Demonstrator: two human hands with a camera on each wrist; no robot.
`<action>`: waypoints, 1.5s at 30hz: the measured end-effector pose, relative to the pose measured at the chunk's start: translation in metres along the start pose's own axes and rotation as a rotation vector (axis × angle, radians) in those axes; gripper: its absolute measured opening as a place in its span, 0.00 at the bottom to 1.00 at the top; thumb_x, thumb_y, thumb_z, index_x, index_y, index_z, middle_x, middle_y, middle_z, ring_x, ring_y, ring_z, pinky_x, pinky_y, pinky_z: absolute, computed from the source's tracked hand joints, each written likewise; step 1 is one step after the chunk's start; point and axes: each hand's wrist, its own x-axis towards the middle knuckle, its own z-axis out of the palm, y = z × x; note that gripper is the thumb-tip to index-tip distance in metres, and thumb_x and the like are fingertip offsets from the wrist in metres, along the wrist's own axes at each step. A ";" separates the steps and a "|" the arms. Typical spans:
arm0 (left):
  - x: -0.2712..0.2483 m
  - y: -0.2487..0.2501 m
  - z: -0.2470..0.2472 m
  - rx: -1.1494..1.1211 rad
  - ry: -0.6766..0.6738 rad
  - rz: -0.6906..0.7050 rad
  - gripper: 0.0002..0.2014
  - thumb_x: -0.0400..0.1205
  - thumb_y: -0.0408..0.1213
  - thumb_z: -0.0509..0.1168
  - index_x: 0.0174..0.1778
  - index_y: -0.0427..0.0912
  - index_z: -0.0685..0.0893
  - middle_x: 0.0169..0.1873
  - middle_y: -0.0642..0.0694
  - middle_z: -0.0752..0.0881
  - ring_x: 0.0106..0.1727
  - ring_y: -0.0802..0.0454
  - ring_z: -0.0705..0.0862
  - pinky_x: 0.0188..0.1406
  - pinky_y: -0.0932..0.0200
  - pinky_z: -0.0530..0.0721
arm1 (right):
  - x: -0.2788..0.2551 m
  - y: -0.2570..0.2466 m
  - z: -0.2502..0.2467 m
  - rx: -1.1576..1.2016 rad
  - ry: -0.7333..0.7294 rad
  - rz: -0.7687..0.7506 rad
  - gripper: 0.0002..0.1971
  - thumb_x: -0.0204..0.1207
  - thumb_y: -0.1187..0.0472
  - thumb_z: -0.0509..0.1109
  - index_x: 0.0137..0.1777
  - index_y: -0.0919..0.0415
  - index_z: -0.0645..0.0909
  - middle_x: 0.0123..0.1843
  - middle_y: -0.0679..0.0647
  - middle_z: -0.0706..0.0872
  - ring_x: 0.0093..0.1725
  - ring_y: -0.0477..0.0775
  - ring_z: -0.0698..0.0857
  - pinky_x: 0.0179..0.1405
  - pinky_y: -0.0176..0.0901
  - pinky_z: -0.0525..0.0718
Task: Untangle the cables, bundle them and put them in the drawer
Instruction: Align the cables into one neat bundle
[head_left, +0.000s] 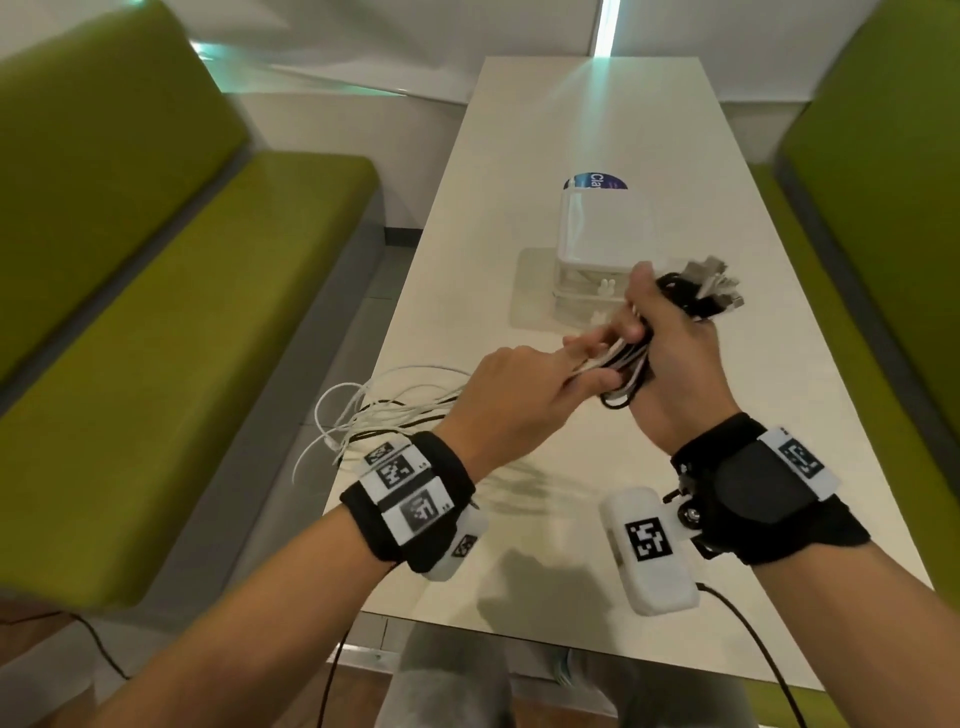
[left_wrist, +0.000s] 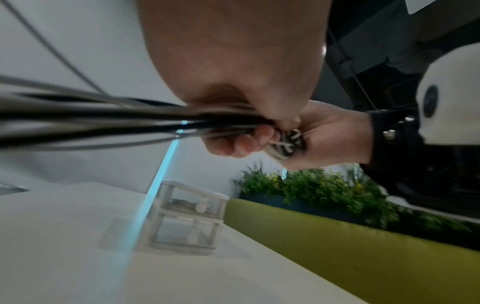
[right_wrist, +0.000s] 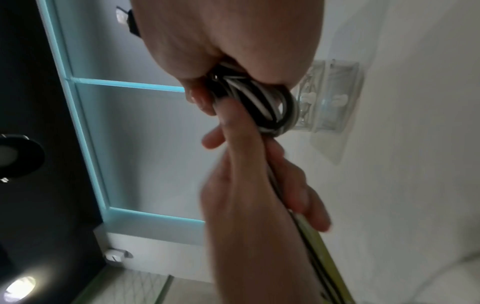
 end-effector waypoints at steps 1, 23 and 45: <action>-0.003 -0.012 -0.005 0.008 -0.035 -0.054 0.23 0.83 0.63 0.54 0.40 0.46 0.79 0.26 0.45 0.82 0.32 0.41 0.80 0.32 0.50 0.70 | 0.001 -0.007 0.002 0.032 0.010 -0.030 0.16 0.82 0.53 0.67 0.34 0.58 0.73 0.21 0.49 0.67 0.22 0.50 0.79 0.34 0.55 0.87; -0.034 -0.108 -0.032 -0.466 -0.565 -0.264 0.09 0.78 0.44 0.74 0.38 0.43 0.86 0.30 0.51 0.87 0.32 0.59 0.80 0.35 0.69 0.73 | 0.024 -0.036 -0.035 -0.060 0.065 -0.103 0.18 0.81 0.55 0.70 0.31 0.56 0.70 0.25 0.50 0.64 0.21 0.49 0.66 0.26 0.43 0.76; -0.024 -0.161 -0.035 0.303 -0.795 -0.616 0.22 0.76 0.68 0.64 0.48 0.53 0.82 0.35 0.57 0.80 0.43 0.51 0.81 0.54 0.50 0.78 | 0.029 -0.034 -0.046 -0.089 0.089 -0.018 0.15 0.81 0.56 0.70 0.33 0.57 0.73 0.24 0.49 0.64 0.20 0.49 0.65 0.26 0.42 0.77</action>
